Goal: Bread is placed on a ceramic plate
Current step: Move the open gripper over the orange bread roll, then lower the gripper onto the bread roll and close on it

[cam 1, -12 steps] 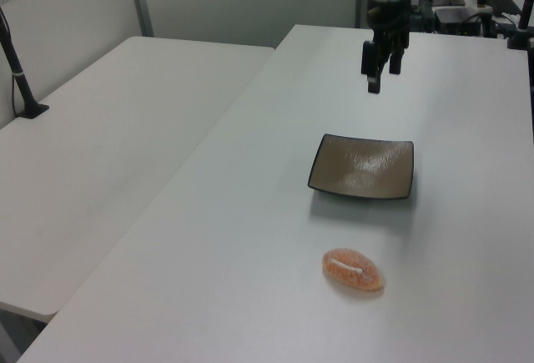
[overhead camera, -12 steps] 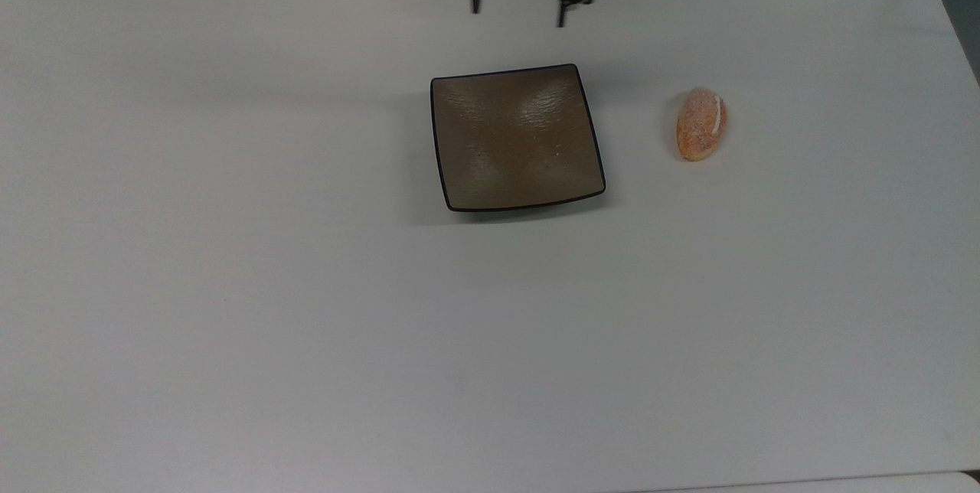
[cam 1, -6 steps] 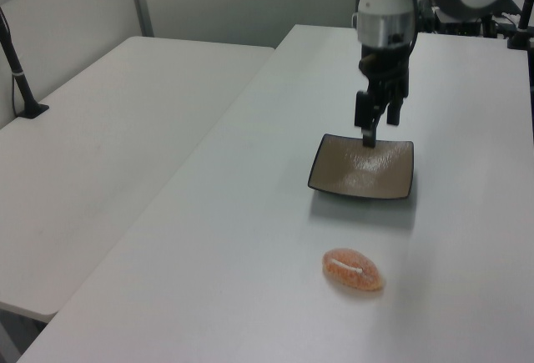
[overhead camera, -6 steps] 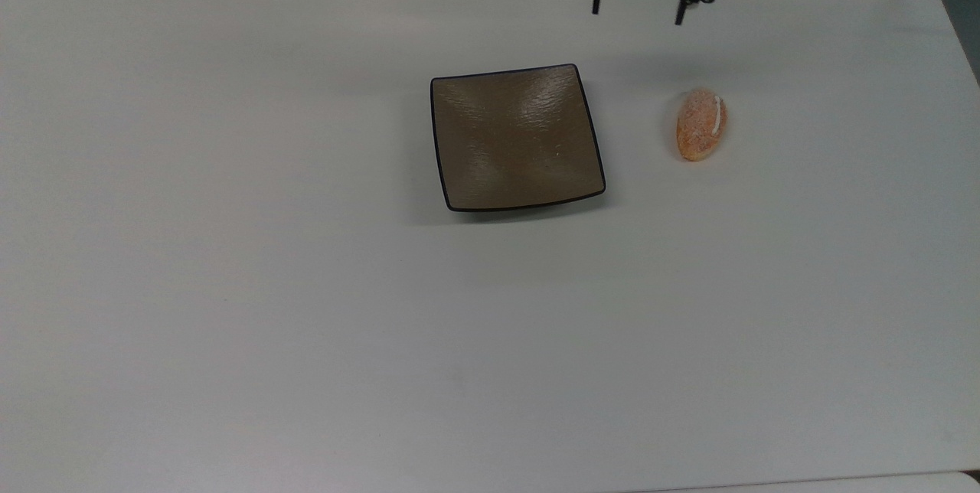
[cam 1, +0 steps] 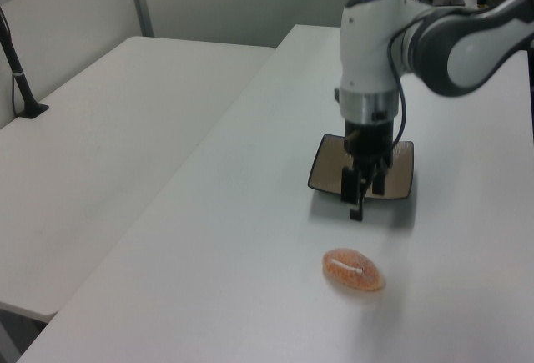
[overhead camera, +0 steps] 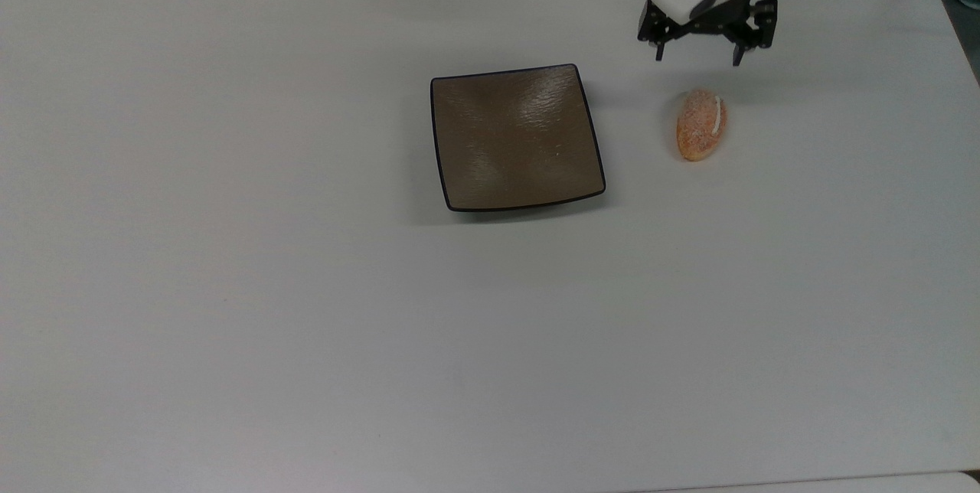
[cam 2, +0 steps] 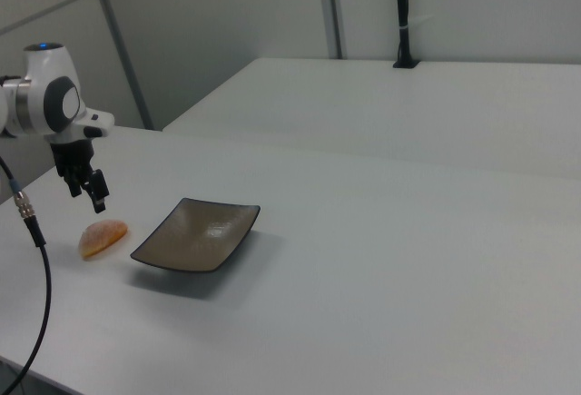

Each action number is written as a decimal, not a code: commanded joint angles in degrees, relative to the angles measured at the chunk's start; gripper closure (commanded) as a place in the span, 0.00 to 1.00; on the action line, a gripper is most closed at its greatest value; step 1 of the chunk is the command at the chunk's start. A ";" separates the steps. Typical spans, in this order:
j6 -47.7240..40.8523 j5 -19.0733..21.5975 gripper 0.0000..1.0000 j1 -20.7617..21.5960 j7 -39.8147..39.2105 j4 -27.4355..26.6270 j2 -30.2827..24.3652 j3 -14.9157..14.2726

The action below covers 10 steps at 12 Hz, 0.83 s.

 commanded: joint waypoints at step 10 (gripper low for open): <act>6.14 -15.57 0.57 4.91 12.47 2.51 11.94 -0.21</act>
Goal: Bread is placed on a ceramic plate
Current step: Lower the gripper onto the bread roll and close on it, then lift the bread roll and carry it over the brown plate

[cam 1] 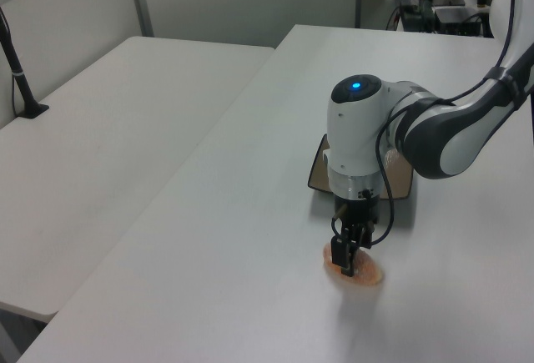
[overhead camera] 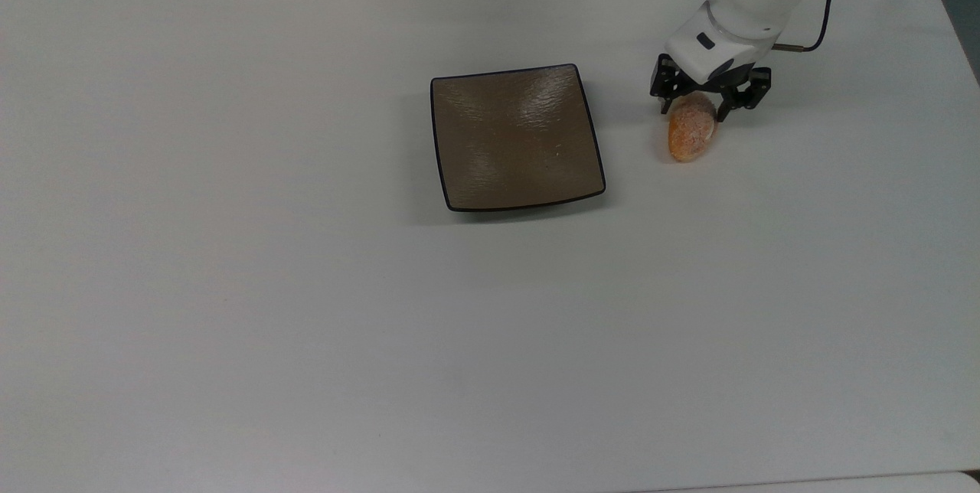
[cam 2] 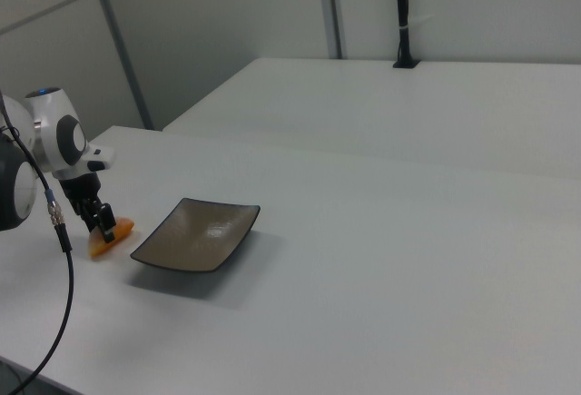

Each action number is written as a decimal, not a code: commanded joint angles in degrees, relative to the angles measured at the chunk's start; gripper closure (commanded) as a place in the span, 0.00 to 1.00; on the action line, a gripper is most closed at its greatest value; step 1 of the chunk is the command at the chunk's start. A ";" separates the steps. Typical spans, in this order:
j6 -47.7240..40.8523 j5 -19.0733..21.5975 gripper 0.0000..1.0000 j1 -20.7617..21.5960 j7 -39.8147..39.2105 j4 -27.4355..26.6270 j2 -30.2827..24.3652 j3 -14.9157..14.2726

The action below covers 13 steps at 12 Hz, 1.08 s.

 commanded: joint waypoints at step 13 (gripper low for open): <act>-2.00 -1.75 0.64 -5.96 -0.75 -5.23 -15.72 -0.55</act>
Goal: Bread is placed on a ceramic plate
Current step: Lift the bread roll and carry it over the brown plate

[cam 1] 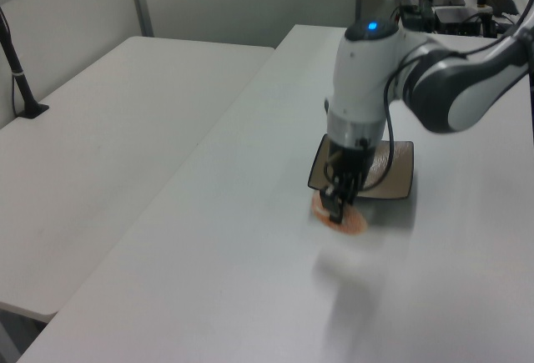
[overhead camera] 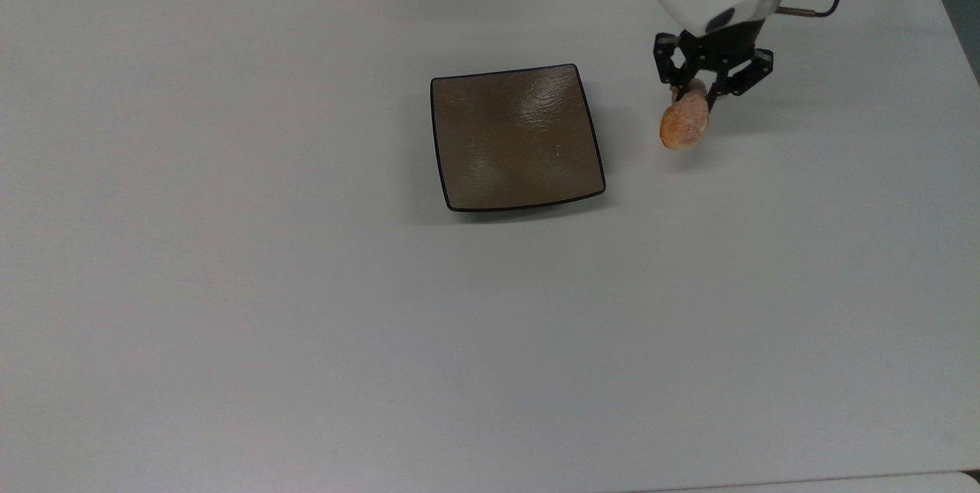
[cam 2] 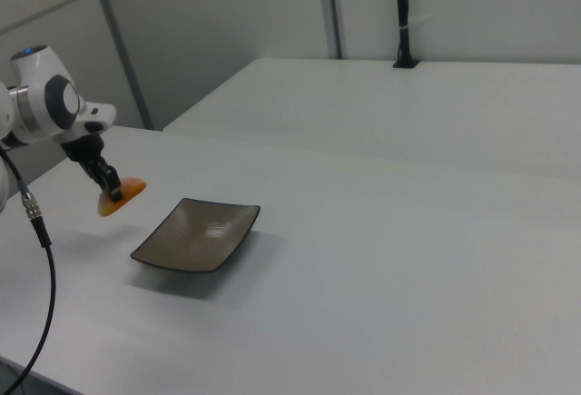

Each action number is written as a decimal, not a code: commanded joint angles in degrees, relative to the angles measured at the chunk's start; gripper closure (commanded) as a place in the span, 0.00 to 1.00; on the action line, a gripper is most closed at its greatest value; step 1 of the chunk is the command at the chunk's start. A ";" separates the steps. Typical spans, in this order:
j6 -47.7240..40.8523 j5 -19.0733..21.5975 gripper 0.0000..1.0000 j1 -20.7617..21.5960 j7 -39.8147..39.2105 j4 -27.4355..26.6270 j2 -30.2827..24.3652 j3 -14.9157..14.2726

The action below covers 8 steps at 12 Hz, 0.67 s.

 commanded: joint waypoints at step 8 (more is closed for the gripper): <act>-2.17 0.92 0.60 -6.80 -18.21 -11.62 -9.52 -9.56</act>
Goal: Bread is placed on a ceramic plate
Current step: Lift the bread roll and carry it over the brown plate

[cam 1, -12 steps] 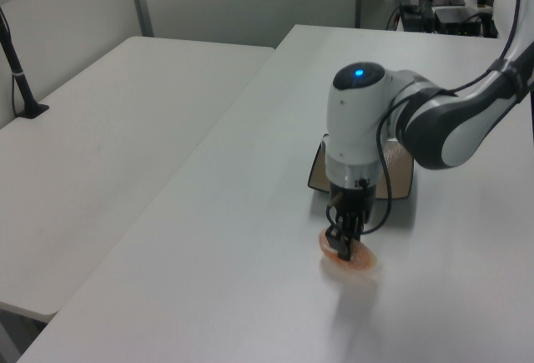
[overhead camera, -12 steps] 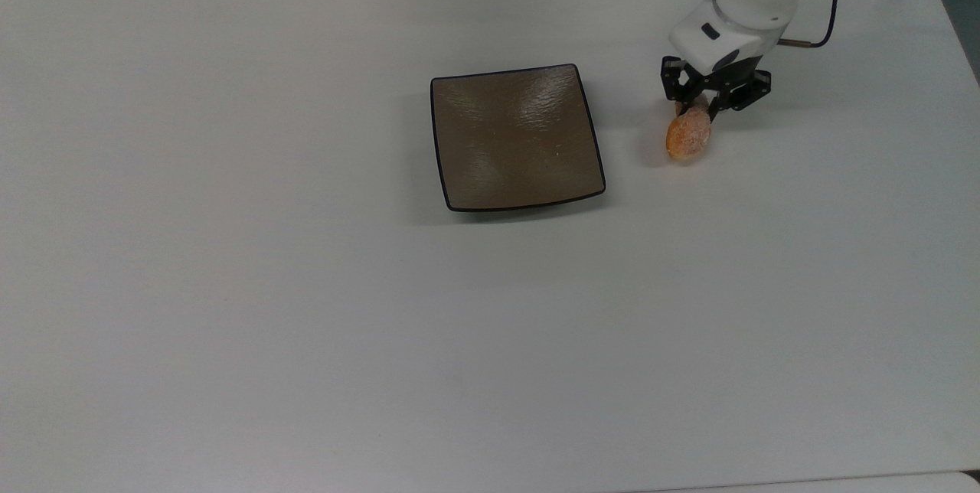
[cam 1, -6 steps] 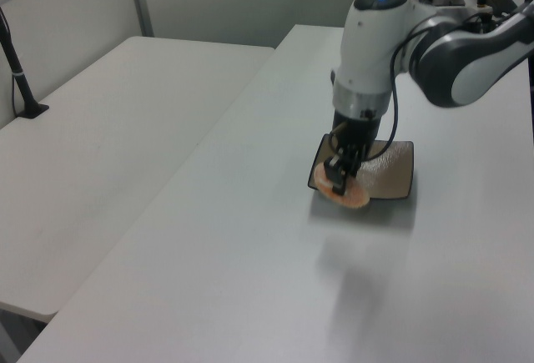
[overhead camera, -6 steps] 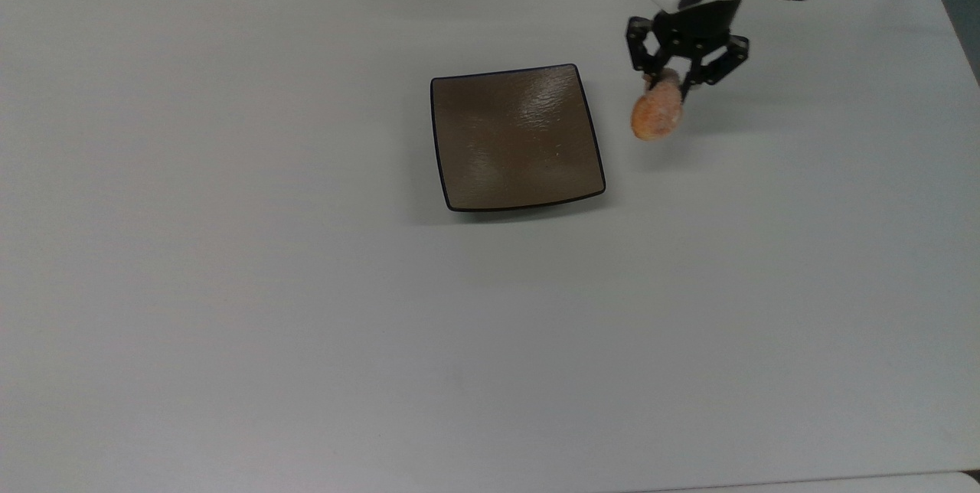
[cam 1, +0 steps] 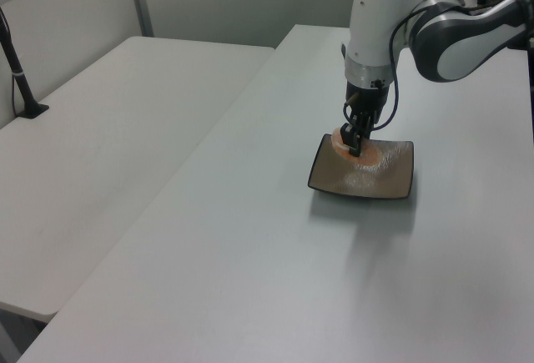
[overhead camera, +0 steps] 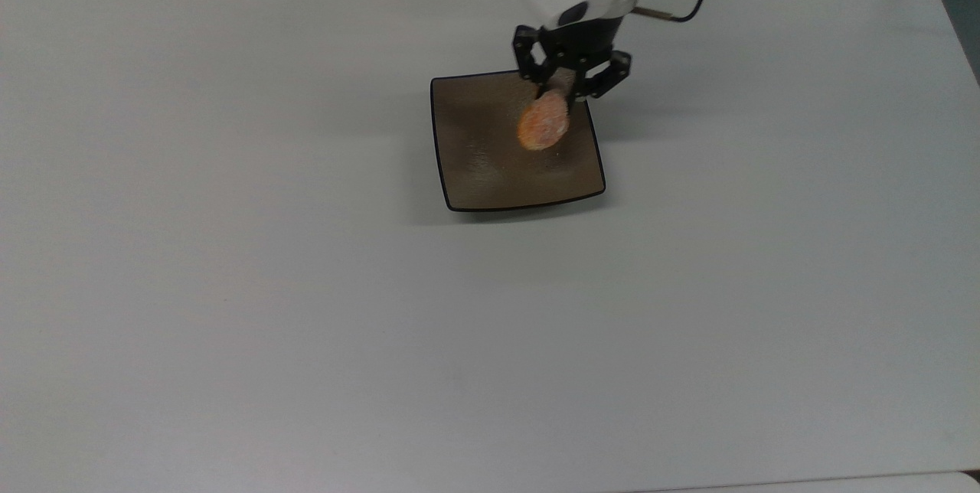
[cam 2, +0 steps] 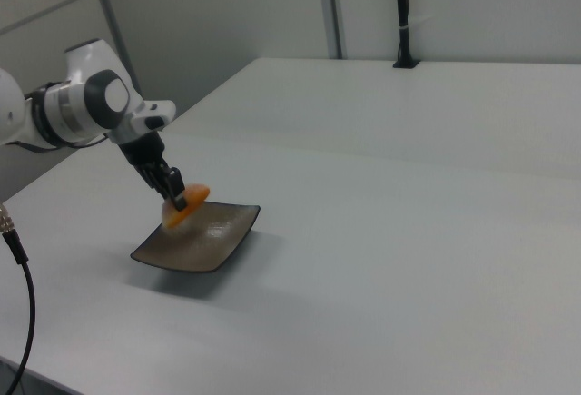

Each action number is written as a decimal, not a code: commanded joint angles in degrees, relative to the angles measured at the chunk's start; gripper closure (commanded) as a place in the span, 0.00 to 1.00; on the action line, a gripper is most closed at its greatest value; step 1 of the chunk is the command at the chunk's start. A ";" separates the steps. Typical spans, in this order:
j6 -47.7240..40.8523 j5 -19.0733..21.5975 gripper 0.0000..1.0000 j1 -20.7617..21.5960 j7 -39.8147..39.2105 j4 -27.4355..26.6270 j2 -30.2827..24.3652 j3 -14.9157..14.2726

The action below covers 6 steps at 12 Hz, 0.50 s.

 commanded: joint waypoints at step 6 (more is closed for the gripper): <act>0.10 0.67 0.00 -0.44 -2.85 -1.60 2.98 -0.91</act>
